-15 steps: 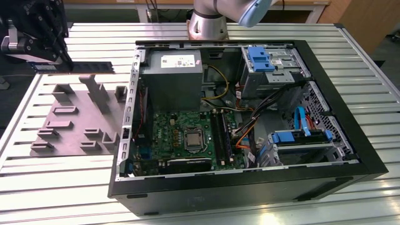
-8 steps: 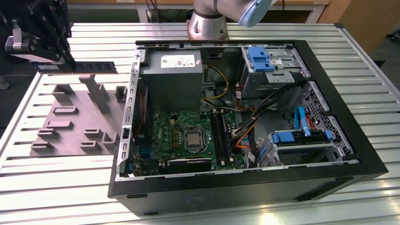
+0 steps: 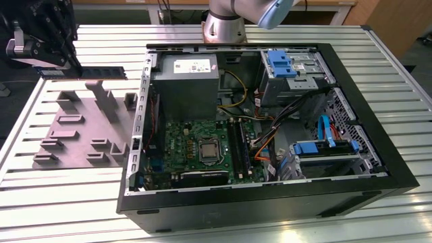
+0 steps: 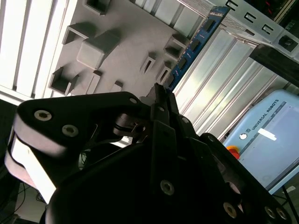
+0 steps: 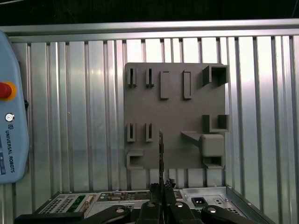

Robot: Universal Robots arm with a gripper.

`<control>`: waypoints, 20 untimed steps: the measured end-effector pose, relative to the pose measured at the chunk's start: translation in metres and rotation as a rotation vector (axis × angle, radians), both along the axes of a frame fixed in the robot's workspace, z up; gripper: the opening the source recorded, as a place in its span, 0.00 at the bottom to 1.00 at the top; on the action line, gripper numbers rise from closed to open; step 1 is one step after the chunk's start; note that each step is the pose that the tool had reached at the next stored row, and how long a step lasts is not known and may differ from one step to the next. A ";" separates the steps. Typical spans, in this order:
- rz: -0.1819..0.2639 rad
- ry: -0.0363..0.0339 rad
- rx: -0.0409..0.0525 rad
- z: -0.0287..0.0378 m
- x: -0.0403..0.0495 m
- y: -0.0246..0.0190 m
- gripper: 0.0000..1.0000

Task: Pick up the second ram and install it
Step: 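Pick up the second ram and move it above second insertion slot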

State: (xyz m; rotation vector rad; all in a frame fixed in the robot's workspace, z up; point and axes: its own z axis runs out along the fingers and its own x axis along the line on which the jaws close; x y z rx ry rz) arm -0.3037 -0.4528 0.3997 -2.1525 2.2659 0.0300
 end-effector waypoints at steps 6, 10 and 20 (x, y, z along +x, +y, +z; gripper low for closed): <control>0.000 0.0000 0.0000 0.0000 0.0017 0.0000 0.14; 0.000 0.0000 0.0000 0.0000 0.0065 0.0000 0.14; 0.000 -0.0001 0.0000 0.0000 0.0082 0.0000 0.14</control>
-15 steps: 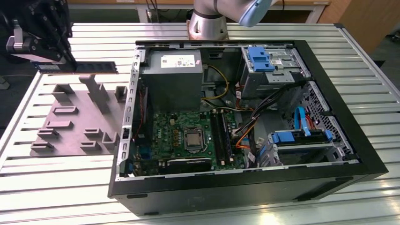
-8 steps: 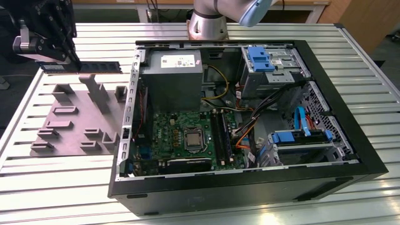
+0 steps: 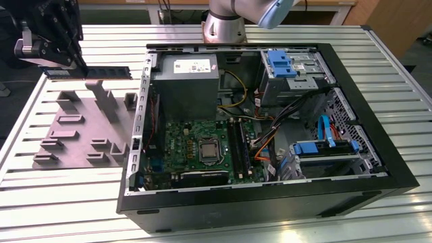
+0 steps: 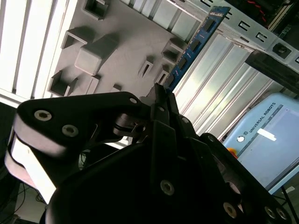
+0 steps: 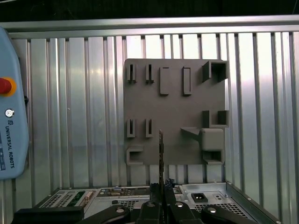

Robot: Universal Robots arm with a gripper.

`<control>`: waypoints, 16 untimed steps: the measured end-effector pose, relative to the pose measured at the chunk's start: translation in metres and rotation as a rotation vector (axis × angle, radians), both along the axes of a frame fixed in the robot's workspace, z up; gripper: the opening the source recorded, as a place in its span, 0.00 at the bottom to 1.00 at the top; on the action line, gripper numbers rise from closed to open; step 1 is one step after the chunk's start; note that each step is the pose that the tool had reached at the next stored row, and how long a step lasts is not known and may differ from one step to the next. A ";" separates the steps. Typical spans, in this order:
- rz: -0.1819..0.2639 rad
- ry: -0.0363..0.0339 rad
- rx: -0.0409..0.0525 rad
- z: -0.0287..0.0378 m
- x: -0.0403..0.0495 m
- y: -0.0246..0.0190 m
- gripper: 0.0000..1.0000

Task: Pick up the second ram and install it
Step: 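Pick up the second ram and move it above second insertion slot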

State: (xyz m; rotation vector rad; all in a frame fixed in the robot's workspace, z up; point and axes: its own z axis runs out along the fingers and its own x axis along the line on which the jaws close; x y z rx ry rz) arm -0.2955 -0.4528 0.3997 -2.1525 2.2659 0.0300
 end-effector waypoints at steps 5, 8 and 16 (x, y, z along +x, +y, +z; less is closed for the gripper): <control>0.000 0.0001 0.0000 0.0000 0.0023 0.0000 0.14; 0.000 0.0000 0.0000 0.0000 0.0054 0.0000 0.14; 0.000 0.0001 -0.0001 0.0000 0.0143 0.0000 0.14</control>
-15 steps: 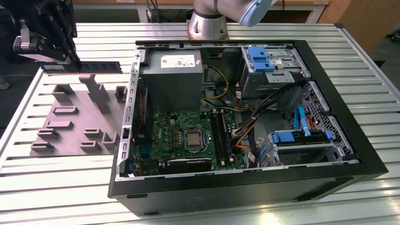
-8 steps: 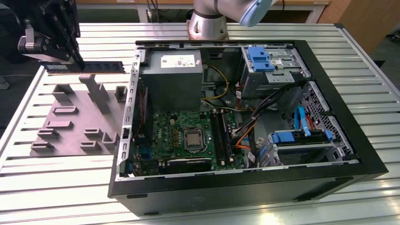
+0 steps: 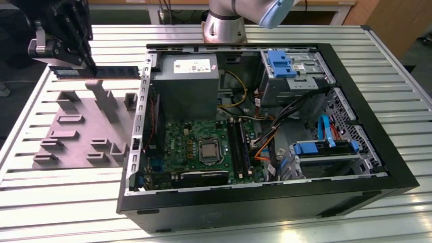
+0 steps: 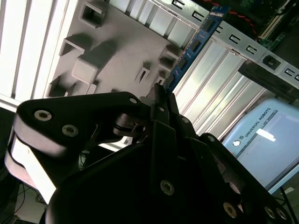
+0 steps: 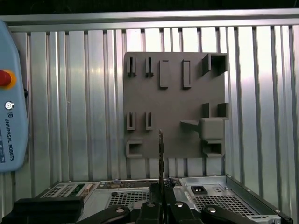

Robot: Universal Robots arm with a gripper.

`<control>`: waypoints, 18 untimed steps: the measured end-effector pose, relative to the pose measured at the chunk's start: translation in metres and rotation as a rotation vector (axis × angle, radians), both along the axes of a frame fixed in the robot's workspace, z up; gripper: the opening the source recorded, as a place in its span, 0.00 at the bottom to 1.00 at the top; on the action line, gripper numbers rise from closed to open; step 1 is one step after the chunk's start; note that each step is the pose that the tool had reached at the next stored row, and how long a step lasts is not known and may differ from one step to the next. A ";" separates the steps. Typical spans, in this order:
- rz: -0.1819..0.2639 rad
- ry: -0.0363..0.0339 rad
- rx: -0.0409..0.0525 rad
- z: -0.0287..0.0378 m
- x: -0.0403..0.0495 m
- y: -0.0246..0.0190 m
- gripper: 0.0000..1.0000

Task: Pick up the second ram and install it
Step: 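Pick up the second ram and move it above second insertion slot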

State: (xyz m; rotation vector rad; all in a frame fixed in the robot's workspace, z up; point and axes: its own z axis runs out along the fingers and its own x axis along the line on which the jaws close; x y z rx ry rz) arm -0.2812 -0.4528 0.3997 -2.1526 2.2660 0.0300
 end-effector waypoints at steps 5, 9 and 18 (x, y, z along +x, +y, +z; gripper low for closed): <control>0.000 -0.0001 0.0001 -0.0001 0.0057 0.0000 0.14; 0.000 0.0000 0.0000 -0.0001 0.0102 0.0000 0.14; 0.000 -0.0001 0.0001 -0.0002 0.0174 0.0000 0.14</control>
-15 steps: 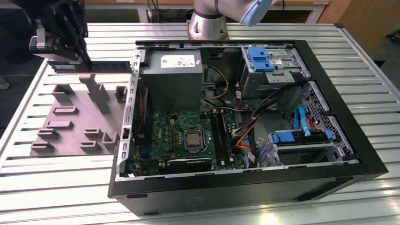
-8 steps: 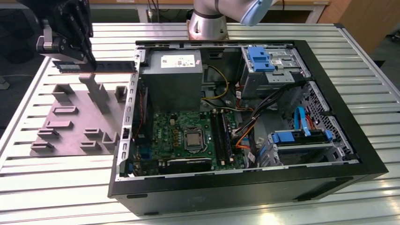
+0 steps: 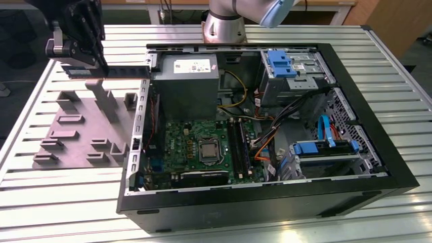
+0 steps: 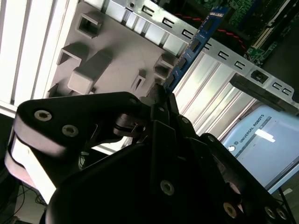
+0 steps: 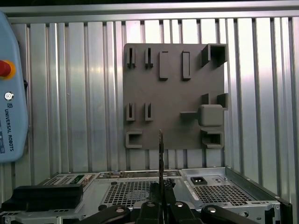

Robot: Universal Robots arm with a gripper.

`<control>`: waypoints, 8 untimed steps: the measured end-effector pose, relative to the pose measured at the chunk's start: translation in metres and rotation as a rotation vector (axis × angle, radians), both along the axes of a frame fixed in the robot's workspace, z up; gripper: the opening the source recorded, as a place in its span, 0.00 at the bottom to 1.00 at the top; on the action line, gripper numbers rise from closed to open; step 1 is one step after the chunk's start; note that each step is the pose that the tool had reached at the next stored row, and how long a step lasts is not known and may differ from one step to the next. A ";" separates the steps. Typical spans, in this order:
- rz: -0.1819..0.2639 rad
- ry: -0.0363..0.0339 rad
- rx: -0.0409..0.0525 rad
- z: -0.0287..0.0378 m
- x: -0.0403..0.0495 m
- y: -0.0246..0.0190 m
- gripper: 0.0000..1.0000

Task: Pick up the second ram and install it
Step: 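Pick up the second ram and move it above second insertion slot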

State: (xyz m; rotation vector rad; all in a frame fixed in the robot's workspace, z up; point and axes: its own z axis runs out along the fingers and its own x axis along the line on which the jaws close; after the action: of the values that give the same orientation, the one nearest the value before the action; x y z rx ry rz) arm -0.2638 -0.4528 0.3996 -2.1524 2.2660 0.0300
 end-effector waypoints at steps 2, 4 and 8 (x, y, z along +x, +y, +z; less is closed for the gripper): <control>0.000 0.0001 0.0000 0.0000 0.0004 0.0000 0.14; 0.000 0.0000 -0.0001 0.0000 0.0004 0.0000 0.14; 0.000 0.0000 0.0000 0.0000 0.0005 0.0000 0.14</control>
State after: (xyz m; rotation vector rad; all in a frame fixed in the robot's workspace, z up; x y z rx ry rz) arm -0.2633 -0.4528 0.3996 -2.1525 2.2659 0.0301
